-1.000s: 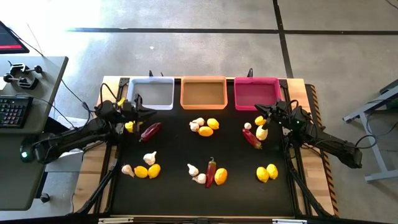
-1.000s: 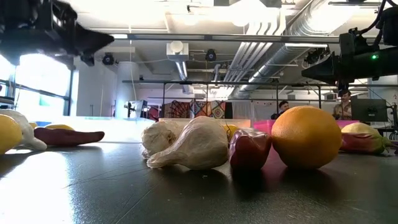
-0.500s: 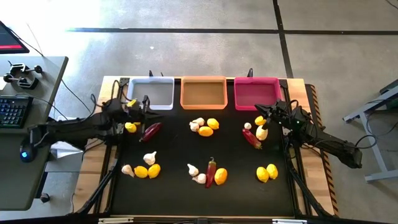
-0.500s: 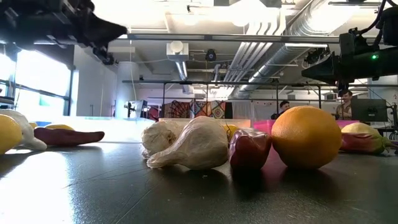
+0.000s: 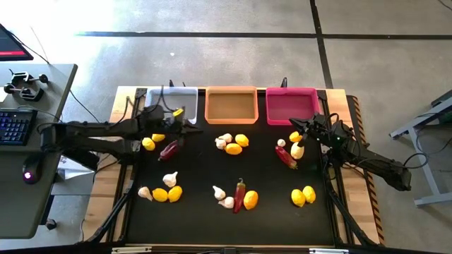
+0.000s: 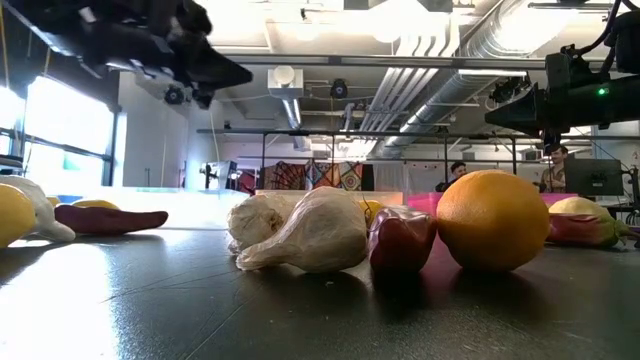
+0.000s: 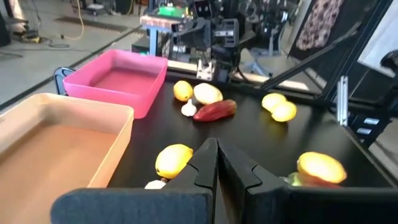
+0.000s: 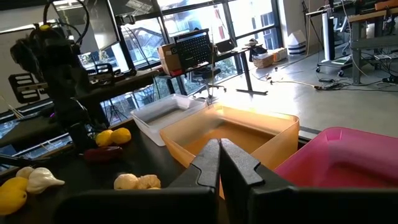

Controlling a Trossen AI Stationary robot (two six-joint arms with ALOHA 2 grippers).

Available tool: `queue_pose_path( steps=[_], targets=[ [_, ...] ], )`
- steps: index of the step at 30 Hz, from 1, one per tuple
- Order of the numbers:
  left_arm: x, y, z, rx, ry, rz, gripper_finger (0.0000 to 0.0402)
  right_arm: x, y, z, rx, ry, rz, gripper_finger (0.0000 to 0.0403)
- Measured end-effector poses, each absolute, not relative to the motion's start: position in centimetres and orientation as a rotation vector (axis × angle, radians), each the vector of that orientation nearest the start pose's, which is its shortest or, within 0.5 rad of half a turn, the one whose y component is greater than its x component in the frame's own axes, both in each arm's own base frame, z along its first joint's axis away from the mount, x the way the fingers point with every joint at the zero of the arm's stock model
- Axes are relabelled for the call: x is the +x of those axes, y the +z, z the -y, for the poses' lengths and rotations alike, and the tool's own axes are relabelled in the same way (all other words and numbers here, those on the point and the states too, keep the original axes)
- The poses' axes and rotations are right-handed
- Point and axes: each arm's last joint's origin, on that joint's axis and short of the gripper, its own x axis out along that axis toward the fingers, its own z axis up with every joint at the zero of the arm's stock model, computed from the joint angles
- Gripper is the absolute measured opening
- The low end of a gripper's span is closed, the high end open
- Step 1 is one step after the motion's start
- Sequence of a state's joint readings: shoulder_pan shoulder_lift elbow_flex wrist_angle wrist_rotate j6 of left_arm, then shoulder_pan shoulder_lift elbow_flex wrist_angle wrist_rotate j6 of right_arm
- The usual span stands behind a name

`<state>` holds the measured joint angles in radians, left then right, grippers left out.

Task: Sort produce into baskets
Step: Put the white garlic into the orange bin

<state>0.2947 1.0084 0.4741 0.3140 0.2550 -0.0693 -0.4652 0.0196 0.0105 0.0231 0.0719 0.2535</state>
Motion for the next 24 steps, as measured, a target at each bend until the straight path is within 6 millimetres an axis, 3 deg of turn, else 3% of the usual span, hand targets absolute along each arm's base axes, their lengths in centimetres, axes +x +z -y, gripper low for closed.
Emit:
queue_pose_path(
  steps=[14, 18, 24],
  targets=[
    [28.5, 25.7, -5.5, -0.09, -0.044, -0.419, 0.0, 8.7, 16.8, 4.6, 0.245, -0.532, 0.082, 0.0],
    [29.9, 26.1, -5.2, -0.088, -0.064, -0.476, 0.0, 8.7, 16.8, 4.6, 0.245, -0.532, 0.082, 0.0],
    [31.3, 25.3, -4.6, -0.094, -0.093, -0.55, 0.0, 8.7, 16.8, 4.6, 0.245, -0.532, 0.082, 0.0]
  ],
)
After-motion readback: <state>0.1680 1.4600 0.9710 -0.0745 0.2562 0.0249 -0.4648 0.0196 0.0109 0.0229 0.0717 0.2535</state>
